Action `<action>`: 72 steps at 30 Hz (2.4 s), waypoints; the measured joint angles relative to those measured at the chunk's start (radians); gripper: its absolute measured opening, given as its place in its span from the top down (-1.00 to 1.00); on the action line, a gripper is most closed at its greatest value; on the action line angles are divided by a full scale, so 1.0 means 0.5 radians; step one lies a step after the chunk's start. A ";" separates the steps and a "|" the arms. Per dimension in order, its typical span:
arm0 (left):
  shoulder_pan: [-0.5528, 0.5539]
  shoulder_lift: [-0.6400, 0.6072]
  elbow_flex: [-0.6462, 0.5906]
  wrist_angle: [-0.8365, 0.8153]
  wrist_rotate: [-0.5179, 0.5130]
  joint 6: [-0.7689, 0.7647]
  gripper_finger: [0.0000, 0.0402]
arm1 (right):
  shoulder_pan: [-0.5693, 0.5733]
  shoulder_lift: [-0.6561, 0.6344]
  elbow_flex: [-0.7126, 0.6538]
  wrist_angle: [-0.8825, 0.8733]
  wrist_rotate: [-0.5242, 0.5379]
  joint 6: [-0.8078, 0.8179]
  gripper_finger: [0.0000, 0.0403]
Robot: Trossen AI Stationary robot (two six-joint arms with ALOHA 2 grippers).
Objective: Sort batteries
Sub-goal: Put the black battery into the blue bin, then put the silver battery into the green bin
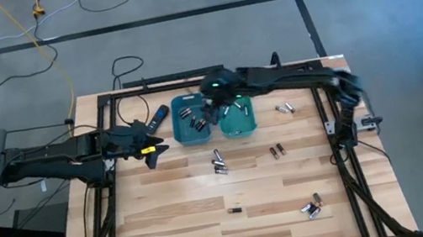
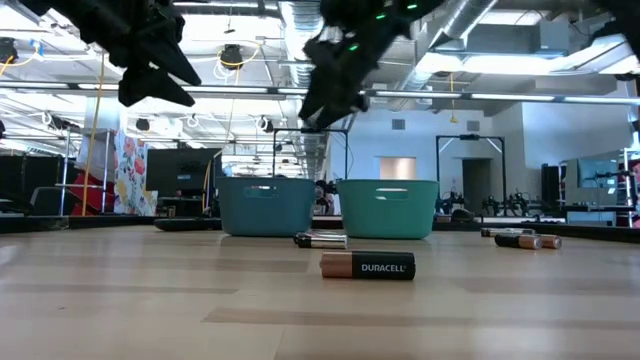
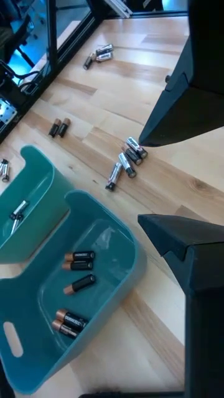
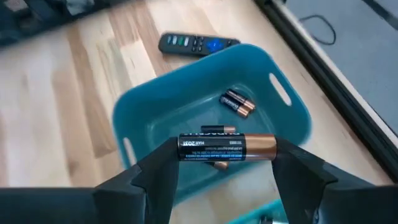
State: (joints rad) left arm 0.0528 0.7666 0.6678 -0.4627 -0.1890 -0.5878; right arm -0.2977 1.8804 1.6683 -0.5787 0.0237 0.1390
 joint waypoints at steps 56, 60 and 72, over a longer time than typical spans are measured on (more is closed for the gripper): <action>0.000 0.000 0.000 -0.141 -0.003 -0.021 0.08 | -0.061 0.705 1.209 -0.988 -0.001 -0.250 -0.47; 0.000 0.001 0.000 -0.141 -0.004 -0.029 0.08 | -0.096 0.512 1.156 -1.106 0.000 -0.219 -0.47; 0.000 0.002 0.000 -0.141 -0.005 -0.015 0.08 | -0.241 -0.344 -0.095 -0.719 0.062 0.109 -0.47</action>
State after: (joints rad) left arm 0.0528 0.7673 0.6678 -0.5331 -0.1913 -0.5953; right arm -0.4185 1.7086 1.6208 -0.9383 0.0545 0.1935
